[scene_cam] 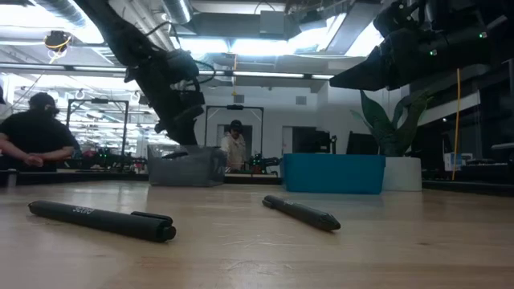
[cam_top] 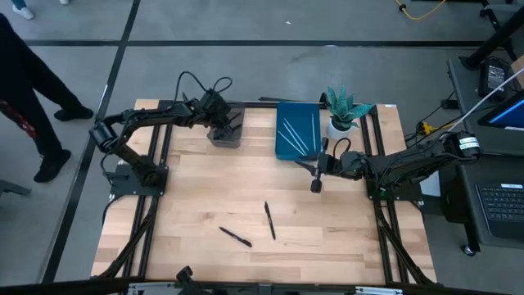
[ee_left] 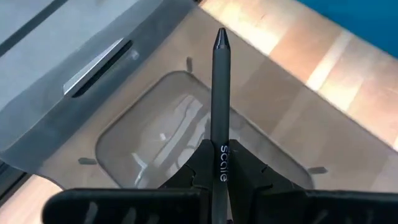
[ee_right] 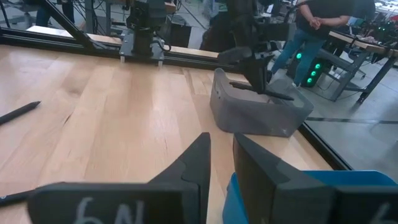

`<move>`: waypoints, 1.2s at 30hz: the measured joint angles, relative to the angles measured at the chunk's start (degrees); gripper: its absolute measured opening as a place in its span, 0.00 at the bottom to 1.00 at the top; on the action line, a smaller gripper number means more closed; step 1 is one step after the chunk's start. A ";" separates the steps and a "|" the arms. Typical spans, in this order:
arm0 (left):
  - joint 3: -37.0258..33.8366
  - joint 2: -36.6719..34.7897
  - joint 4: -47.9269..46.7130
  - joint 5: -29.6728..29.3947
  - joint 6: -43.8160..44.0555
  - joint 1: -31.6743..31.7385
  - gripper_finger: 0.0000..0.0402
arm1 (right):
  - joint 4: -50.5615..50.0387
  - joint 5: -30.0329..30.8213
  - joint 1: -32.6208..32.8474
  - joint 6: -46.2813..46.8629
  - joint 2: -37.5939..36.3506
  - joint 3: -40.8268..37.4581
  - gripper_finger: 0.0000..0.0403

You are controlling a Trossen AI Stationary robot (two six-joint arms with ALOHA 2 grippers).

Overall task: Sort pens & pencils
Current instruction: Put the black pen into the black bin

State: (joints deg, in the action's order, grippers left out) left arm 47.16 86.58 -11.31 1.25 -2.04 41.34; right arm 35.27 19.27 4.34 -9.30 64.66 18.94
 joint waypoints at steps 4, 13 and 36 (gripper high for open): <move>0.04 0.41 -0.81 -0.05 0.04 1.11 0.04 | -0.01 0.00 0.00 -0.02 0.00 0.00 0.18; 0.04 0.38 -1.62 2.34 -0.02 1.16 0.09 | -0.02 0.00 0.00 -0.20 0.00 0.00 0.18; -0.07 -1.48 -0.33 10.62 -9.07 -2.65 0.21 | 0.00 0.04 0.00 -0.20 0.00 0.00 0.18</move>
State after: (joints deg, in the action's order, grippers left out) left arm 47.09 85.09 -11.64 11.87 -11.11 38.69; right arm 35.27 19.31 4.34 -9.50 64.66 18.94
